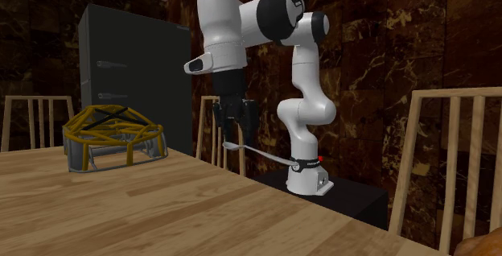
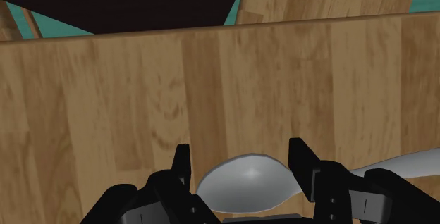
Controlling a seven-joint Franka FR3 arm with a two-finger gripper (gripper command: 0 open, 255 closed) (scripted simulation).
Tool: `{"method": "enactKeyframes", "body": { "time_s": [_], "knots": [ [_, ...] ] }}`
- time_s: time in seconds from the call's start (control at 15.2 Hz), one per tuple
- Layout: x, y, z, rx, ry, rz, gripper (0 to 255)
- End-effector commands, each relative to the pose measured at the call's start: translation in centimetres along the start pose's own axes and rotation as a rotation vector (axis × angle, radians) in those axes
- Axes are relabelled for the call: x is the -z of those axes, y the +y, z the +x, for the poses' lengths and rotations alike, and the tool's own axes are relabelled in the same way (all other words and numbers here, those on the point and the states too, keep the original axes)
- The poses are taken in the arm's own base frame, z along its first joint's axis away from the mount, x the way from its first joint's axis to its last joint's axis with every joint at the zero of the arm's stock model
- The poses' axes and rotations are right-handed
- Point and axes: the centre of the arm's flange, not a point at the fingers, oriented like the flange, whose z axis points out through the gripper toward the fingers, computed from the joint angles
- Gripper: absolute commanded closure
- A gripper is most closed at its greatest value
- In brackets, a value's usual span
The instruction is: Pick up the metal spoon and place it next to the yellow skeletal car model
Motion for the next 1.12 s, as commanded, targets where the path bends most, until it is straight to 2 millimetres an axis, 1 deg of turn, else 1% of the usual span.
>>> {"method": "enactKeyframes", "body": {
  "time_s": [0.0,1.06],
  "knots": [
    [1.0,0.0,-0.2,0.000,0.000,0.000,255],
    [9.3,-0.3,-1.5,0.000,0.000,0.000,255]
  ]
}}
